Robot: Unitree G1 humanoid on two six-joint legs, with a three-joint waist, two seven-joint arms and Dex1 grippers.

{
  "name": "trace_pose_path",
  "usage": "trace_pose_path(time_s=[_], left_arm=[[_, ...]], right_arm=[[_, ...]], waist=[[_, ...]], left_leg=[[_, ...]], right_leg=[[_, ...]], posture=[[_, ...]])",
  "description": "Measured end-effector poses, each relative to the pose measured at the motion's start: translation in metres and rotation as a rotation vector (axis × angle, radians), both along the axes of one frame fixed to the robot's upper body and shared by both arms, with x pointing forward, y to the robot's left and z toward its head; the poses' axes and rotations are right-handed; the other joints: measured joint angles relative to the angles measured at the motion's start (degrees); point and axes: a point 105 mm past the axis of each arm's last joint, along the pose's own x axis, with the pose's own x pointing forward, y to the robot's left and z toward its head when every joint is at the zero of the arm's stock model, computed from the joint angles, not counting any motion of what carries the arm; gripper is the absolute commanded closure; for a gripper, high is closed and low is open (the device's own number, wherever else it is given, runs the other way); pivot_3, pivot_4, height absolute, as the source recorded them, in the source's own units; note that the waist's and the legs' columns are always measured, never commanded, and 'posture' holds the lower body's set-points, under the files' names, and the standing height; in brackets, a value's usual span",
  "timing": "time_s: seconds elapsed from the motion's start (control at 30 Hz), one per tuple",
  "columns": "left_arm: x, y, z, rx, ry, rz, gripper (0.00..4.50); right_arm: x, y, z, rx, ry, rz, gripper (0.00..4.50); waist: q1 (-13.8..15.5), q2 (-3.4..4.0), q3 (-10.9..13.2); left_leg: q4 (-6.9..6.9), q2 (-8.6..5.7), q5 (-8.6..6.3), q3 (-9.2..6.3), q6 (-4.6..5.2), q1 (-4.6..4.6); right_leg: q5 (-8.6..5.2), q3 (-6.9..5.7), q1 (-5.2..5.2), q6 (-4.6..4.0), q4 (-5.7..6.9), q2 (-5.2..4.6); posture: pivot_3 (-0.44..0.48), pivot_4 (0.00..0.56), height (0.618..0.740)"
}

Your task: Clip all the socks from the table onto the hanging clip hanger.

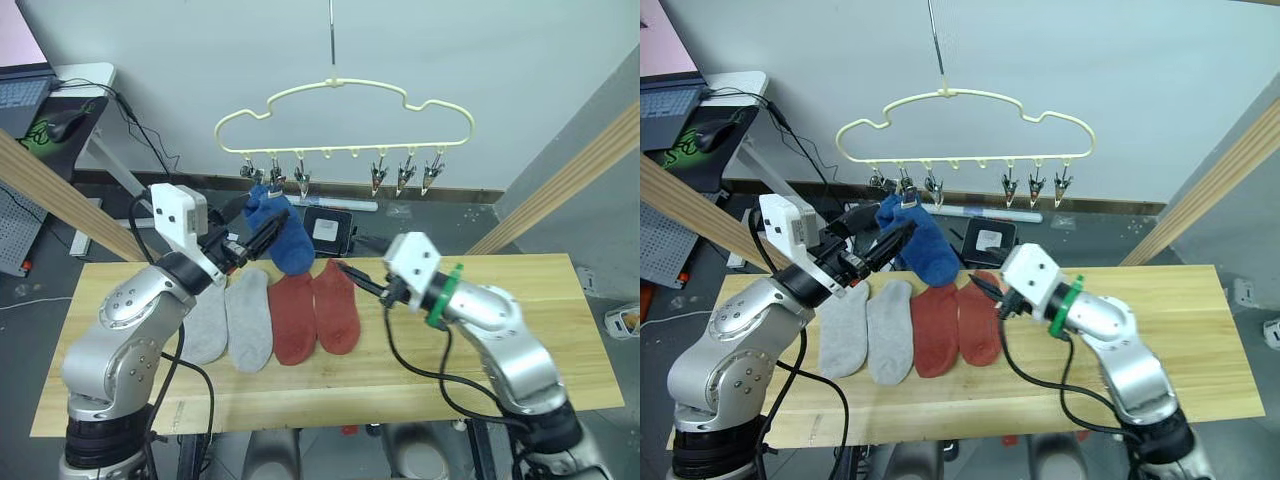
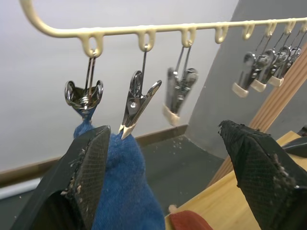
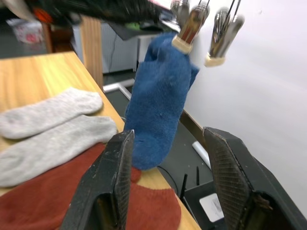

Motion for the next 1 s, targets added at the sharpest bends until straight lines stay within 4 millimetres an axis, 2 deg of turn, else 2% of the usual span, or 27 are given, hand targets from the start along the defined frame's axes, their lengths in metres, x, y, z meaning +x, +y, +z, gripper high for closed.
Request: trace_pose_path(time_s=[0.03, 0.07, 0.2, 0.37, 0.67, 1.0], left_arm=[[0.0, -0.004, 0.0, -0.002, -0.007, -0.006, 0.57], [0.0, -0.006, 0.0, -0.014, -0.016, -0.003, 0.75], [0.001, -0.012, -0.002, -0.031, -0.035, 0.013, 1.7], [0.005, -0.021, -0.004, -0.035, -0.058, 0.03, 1.7], [0.024, -0.026, -0.018, -0.039, -0.068, 0.111, 1.7], [0.038, -0.046, -0.02, -0.076, -0.114, 0.109, 1.7]], right_arm=[[-0.002, -0.005, 0.003, 0.003, 0.003, -0.001, 2.13], [-0.003, -0.009, 0.006, 0.004, 0.002, -0.004, 2.1], [-0.004, -0.019, 0.012, 0.006, 0.011, -0.016, 2.08], [-0.007, -0.025, 0.013, -0.012, 0.024, -0.025, 2.08], [-0.01, -0.03, 0.02, 0.002, 0.02, -0.035, 2.08], [-0.012, -0.029, 0.026, -0.001, 0.009, -0.035, 2.08]], waist=[[-0.04, -0.04, -0.03], [-0.1, -0.04, -0.04], [-0.21, -0.07, -0.06], [-0.29, -0.09, -0.1], [-0.45, -0.13, -0.28], [-0.64, -0.17, -0.97]], left_leg=[[0.02, -0.01, 0.0, 0.0, 0.01, 0.02], [0.05, -0.03, 0.01, 0.02, 0.02, 0.05], [0.11, -0.06, 0.06, 0.02, 0.08, 0.11], [0.42, -0.1, 0.08, 0.01, 0.1, 0.09], [0.81, -0.14, 0.16, 0.1, 0.23, 0.08], [0.84, -0.19, 0.18, 0.15, 0.26, 0.08]], right_leg=[[0.0, 0.0, 0.01, 0.0, 0.05, 0.0], [0.0, 0.02, 0.01, 0.0, 0.12, 0.0], [0.0, 0.03, 0.0, 0.0, 0.36, 0.04], [0.0, 0.05, 0.01, 0.0, 0.61, 0.26], [0.28, 0.06, 0.07, 0.14, 0.69, 0.47], [0.34, 0.08, 0.07, 0.14, 0.67, 0.56]], posture=[[-0.154, 0.282, 0.736], [-0.159, 0.281, 0.736], [-0.174, 0.28, 0.736], [-0.196, 0.275, 0.736], [-0.225, 0.267, 0.736], [-0.242, 0.262, 0.736]])
